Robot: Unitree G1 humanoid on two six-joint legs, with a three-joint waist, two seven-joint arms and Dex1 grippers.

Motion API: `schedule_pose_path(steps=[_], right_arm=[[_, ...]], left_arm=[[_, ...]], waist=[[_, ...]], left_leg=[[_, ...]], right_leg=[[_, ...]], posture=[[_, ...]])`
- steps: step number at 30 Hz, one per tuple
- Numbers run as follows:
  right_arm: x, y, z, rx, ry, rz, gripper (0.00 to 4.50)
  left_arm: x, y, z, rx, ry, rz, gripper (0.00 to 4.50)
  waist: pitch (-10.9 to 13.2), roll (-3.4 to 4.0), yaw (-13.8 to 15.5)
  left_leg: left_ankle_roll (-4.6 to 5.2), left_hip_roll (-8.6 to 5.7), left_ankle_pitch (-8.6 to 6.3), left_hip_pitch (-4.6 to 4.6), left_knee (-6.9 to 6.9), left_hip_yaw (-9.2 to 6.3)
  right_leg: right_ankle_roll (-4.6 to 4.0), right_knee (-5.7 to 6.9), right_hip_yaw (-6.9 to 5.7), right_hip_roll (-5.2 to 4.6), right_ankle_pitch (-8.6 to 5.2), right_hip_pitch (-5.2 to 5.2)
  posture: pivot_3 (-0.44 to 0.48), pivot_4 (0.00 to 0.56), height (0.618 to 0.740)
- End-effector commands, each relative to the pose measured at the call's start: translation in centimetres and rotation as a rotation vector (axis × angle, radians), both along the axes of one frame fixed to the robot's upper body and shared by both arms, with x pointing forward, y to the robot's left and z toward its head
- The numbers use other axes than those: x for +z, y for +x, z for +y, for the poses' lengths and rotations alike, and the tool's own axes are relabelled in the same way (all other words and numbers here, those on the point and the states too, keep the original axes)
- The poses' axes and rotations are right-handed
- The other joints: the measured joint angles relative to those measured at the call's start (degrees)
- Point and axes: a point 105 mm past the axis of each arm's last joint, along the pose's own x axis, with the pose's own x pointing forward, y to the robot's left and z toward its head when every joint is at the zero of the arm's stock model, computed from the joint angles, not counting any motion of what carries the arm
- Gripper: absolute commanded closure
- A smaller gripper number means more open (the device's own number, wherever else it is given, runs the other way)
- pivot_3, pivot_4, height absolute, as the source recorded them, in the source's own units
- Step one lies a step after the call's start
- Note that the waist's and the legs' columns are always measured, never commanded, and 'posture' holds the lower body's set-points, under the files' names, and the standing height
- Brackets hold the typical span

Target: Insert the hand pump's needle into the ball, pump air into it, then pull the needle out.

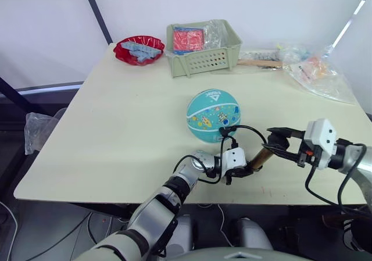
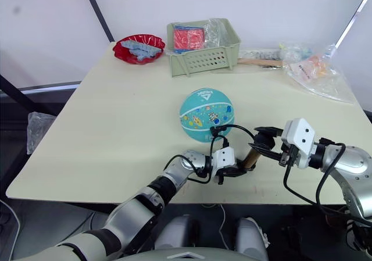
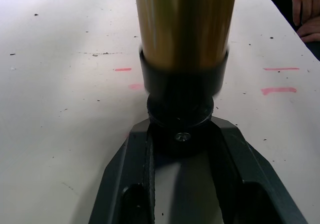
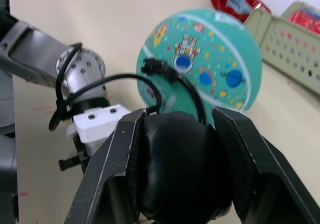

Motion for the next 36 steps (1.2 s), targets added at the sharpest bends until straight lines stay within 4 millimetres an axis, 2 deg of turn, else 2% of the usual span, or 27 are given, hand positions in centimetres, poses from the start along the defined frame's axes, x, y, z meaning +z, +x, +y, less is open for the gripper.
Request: schedule_pose_path(steps=[1, 6, 10, 13, 21, 25, 28, 32, 36], right_arm=[[-1.8, -0.5, -0.1, 0.009, -0.029, 0.081, 2.92], [-0.1, -0.2, -0.3, 0.004, -0.007, 0.037, 2.92], [4.4, 0.2, -0.9, -0.007, 0.058, -0.050, 2.92], [6.7, 0.2, -1.1, 0.001, 0.087, -0.084, 2.92], [11.4, 0.1, -1.6, 0.001, 0.162, -0.155, 2.92], [12.8, -0.2, -1.9, 0.001, 0.176, -0.170, 2.92], [15.0, -0.5, -2.1, 0.007, 0.193, -0.212, 2.92], [16.5, -0.7, -2.0, 0.009, 0.204, -0.236, 2.92], [16.2, -0.6, -2.0, 0.004, 0.196, -0.220, 2.92]], left_arm=[[-5.4, -1.8, 3.9, 0.053, 0.214, 0.143, 3.42], [-5.4, -1.7, 3.9, 0.054, 0.214, 0.142, 3.42], [-5.4, -1.8, 3.9, 0.054, 0.213, 0.145, 3.42], [-5.3, -1.8, 3.8, 0.051, 0.214, 0.144, 3.42], [-5.3, -1.8, 3.7, 0.044, 0.214, 0.139, 3.42], [-5.3, -1.7, 3.7, 0.044, 0.215, 0.137, 3.42], [-5.3, -1.7, 3.7, 0.043, 0.216, 0.137, 3.42], [-5.3, -1.7, 3.7, 0.042, 0.217, 0.136, 3.42], [-5.3, -1.7, 3.7, 0.040, 0.218, 0.135, 3.42]], waist=[[0.0, -0.03, 0.0], [0.1, 0.02, 0.0], [0.4, 0.26, 0.2], [0.6, 0.38, 0.3], [0.8, 0.40, 0.2], [0.9, 0.47, 0.2], [0.9, 0.56, 0.1], [1.0, 0.61, 0.1], [1.0, 0.61, 0.1]], left_leg=[[0.00, 0.00, 0.00, 0.00, 0.00, 0.00], [-0.01, 0.00, 0.00, 0.00, -0.01, 0.00], [0.00, -0.02, 0.00, -0.02, -0.01, 0.01], [0.10, -0.02, 0.06, -0.07, -0.01, 0.00], [0.05, -0.03, 0.03, -0.09, -0.01, 0.00], [0.03, -0.03, 0.02, -0.09, -0.01, 0.00], [0.01, -0.03, 0.01, -0.09, 0.00, 0.01], [0.00, -0.03, 0.00, -0.11, -0.01, 0.00], [0.01, -0.03, 0.01, -0.16, -0.01, 0.03]], right_leg=[[0.00, 0.00, 0.00, 0.00, 0.00, 0.00], [0.01, 0.00, -0.01, 0.01, 0.00, 0.00], [0.01, 0.00, 0.00, -0.01, 0.00, -0.01], [0.01, -0.03, -0.04, -0.01, 0.00, -0.03], [0.01, -0.03, -0.04, -0.03, 0.01, -0.03], [0.01, -0.03, -0.04, -0.05, 0.01, -0.03], [0.01, -0.03, -0.02, -0.08, 0.01, -0.03], [0.01, -0.02, -0.06, -0.09, 0.01, -0.05], [0.01, -0.03, -0.03, -0.13, 0.01, -0.10]], posture=[[0.000, 0.150, 0.738], [0.000, 0.150, 0.738], [0.000, 0.150, 0.738], [0.000, 0.150, 0.738], [0.000, 0.150, 0.738], [0.000, 0.150, 0.738], [0.000, 0.150, 0.738], [0.000, 0.150, 0.738], [0.000, 0.150, 0.738]])
